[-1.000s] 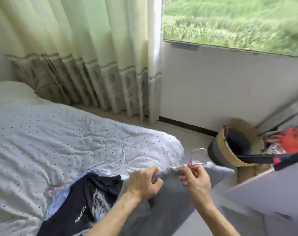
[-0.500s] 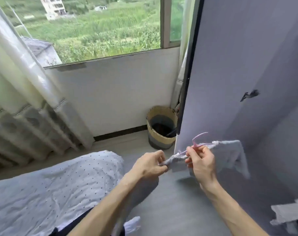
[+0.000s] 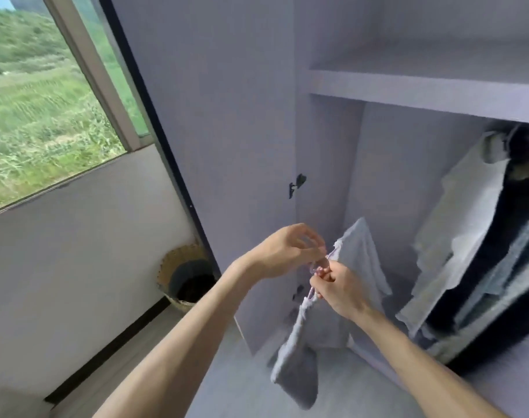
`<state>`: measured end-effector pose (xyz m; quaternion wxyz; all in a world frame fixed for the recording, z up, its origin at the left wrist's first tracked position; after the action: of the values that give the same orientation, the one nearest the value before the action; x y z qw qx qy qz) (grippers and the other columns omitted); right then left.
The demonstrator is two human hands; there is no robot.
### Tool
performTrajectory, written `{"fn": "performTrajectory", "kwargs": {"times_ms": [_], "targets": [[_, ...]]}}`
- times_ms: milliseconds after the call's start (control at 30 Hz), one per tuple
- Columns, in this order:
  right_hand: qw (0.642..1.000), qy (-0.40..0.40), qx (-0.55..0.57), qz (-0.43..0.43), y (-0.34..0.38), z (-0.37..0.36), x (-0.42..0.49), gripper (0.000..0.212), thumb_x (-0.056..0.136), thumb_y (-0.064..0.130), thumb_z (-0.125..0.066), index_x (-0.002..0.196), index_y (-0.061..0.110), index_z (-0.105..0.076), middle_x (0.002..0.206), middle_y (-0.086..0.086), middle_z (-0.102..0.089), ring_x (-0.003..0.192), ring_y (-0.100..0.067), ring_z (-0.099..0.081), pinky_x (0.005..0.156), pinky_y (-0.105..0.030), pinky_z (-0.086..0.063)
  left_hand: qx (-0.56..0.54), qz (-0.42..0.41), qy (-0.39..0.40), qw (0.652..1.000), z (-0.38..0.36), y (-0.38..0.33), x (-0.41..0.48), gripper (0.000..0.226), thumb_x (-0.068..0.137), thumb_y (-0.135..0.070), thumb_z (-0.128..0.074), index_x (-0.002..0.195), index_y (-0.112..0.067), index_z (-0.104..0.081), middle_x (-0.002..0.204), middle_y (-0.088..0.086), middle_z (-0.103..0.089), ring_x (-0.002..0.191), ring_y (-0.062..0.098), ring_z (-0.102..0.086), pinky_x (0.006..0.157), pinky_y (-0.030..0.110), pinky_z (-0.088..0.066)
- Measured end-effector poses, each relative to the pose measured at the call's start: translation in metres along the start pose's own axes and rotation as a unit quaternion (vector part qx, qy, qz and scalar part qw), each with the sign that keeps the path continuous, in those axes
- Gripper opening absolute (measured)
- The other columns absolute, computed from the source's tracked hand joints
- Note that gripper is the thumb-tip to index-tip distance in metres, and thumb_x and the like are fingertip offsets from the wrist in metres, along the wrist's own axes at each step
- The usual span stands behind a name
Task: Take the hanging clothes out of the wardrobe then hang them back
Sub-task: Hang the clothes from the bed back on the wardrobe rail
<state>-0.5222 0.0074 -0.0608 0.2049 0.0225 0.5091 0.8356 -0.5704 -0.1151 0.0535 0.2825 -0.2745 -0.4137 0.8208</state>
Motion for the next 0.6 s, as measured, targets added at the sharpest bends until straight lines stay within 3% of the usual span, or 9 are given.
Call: {"fn": "performTrajectory", "kwargs": {"times_ms": [100,200,300,433,500,600], "targets": [[0.999,-0.021,-0.048,-0.012,-0.001,0.023,0.006,0.021,0.071,0.039,-0.057,0.072,0.018,-0.055,0.061,0.005,-0.067,0.058,-0.01,-0.057,0.069,-0.035,-0.049,-0.018,-0.042,0.025,0.999,-0.009,-0.012,0.03,0.012,0.089,-0.007,-0.059,0.098,-0.015,-0.062,0.086,0.007,-0.076,0.075,0.016,-0.065,0.077,0.033,-0.049],[0.994,-0.073,-0.077,-0.028,-0.004,0.042,0.003,0.014,0.084,0.04,-0.061,0.083,0.028,-0.054,0.064,0.014,-0.065,0.066,-0.003,-0.056,0.077,-0.034,-0.049,-0.076,-0.045,0.012,0.996,-0.013,-0.021,0.06,0.013,0.086,-0.002,-0.058,0.083,-0.015,-0.059,0.079,0.012,-0.072,0.072,0.024,-0.062,0.072,0.038,-0.051],[0.982,-0.105,-0.138,-0.081,-0.02,0.05,-0.019,0.035,0.085,0.065,-0.053,0.092,0.031,-0.049,0.082,0.015,-0.065,0.085,-0.012,-0.062,0.072,-0.033,-0.045,-0.134,-0.015,-0.012,0.991,-0.022,-0.023,0.087,0.023,0.088,0.006,-0.057,0.074,-0.013,-0.054,0.084,0.025,-0.071,0.067,0.026,-0.061,0.066,0.035,-0.047],[0.971,-0.036,-0.195,-0.131,-0.043,0.03,-0.048,0.063,0.076,0.085,-0.036,0.078,0.024,-0.051,0.076,0.008,-0.063,0.079,-0.016,-0.06,0.069,-0.034,-0.046,-0.23,0.023,-0.023,0.973,-0.037,-0.026,0.111,0.033,0.091,0.009,-0.055,0.071,-0.015,-0.045,0.072,0.01,-0.073,0.056,0.017,-0.066,0.059,0.028,-0.049],[0.969,-0.003,-0.206,-0.135,-0.05,0.015,-0.053,0.059,0.078,0.077,-0.038,0.071,0.019,-0.044,0.073,0.004,-0.057,0.075,-0.022,-0.056,0.061,-0.035,-0.038,-0.251,0.033,-0.029,0.967,-0.04,-0.03,0.118,0.035,0.092,0.009,-0.055,0.07,-0.015,-0.044,0.071,0.01,-0.073,0.054,0.016,-0.066,0.052,0.024,-0.046],[0.97,-0.033,-0.22,-0.101,-0.047,0.014,-0.051,0.043,0.093,0.051,-0.041,0.068,0.019,-0.03,0.068,0.002,-0.045,0.078,-0.029,-0.049,0.064,-0.035,-0.029,-0.277,0.034,-0.041,0.959,-0.04,-0.04,0.128,0.035,0.091,0.012,-0.054,0.071,-0.015,-0.044,0.07,0.012,-0.072,0.05,0.015,-0.064,0.047,0.024,-0.041]]}}
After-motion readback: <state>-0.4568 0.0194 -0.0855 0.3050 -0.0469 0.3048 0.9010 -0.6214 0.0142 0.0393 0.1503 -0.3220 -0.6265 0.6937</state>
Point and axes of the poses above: each hand's wrist, its own x-axis towards the middle knuckle, its own z-axis out of the back of the hand, y = z × x, the point moved 8 cm from there along x, towards the middle knuckle
